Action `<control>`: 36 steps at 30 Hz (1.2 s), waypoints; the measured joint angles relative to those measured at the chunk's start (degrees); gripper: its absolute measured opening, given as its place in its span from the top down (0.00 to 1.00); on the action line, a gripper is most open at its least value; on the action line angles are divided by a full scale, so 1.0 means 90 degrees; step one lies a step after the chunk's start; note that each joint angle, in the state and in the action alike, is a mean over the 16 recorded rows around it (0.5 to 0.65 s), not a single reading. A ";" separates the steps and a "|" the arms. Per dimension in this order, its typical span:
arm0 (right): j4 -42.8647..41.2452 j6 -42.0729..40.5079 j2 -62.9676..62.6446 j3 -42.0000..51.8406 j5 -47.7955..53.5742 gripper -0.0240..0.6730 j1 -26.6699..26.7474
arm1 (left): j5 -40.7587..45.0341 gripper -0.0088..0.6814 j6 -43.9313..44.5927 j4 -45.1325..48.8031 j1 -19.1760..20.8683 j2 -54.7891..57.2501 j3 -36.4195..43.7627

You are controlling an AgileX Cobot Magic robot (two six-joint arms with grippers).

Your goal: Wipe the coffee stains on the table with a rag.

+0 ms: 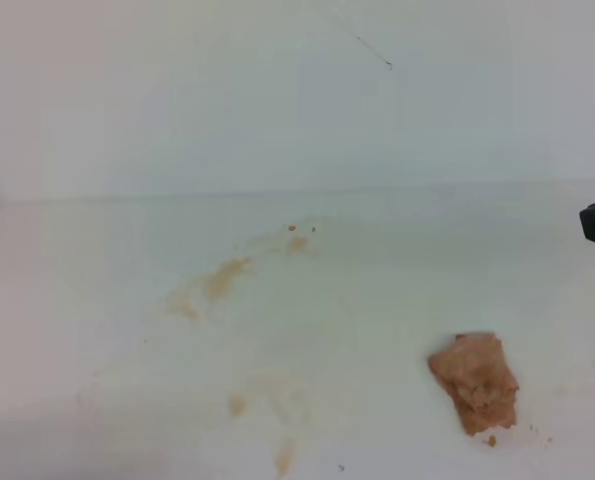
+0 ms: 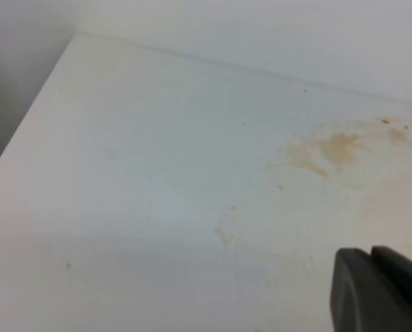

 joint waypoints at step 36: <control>-0.0309 -0.0416 -0.6421 0.5231 -0.1675 0.97 -0.2369 | 0.0000 0.99 0.0000 0.0000 0.0000 0.0000 0.0000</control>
